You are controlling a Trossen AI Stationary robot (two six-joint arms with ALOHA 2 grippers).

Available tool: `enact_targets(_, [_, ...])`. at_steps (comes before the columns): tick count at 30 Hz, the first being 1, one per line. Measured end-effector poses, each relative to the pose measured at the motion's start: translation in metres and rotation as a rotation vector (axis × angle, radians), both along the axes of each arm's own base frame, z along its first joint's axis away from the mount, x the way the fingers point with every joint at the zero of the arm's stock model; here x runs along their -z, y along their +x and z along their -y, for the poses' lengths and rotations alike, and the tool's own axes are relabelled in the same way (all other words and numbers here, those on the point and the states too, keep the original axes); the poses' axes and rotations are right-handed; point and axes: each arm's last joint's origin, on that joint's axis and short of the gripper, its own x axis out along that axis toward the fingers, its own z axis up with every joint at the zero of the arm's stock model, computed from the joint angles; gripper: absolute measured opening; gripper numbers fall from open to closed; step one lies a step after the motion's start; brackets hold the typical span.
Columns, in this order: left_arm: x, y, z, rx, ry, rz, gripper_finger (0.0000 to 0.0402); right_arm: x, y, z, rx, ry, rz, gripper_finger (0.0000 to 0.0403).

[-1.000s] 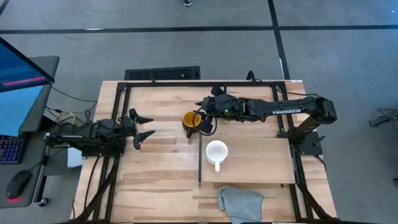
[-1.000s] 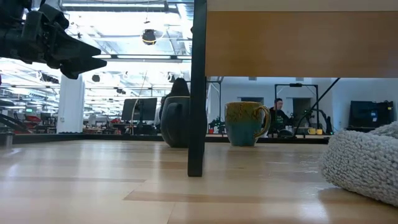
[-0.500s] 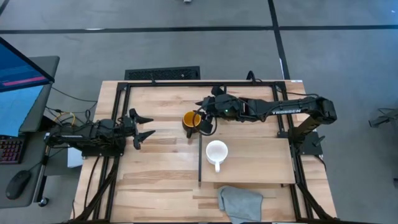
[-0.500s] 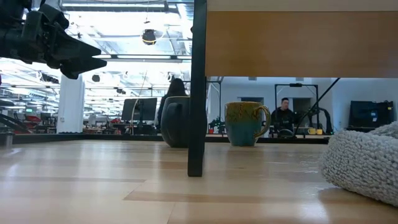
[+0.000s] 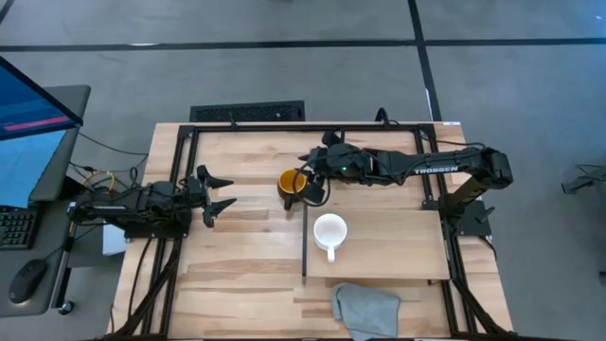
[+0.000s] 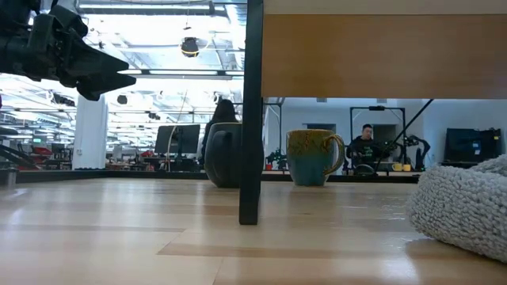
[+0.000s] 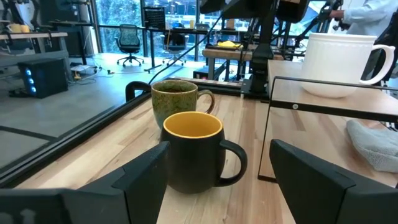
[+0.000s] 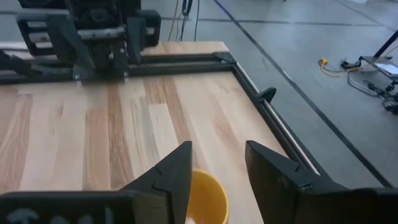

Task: Stack small to large cups/mugs on shelf
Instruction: Put the black mug on the shelf

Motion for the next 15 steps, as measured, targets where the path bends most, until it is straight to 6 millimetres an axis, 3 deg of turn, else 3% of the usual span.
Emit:
enact_targets(7, [0.0, 0.0, 0.0, 0.0, 0.0, 0.0, 0.0266, 0.004, -0.002, 0.006, 0.02, 0.005, -0.039, 0.0169])
enact_targets(15, [0.0, 0.0, 0.0, 0.001, 0.012, -0.003, 0.0266, 0.011, -0.012, 0.035, -0.003, 0.244, -0.131, 0.0167])
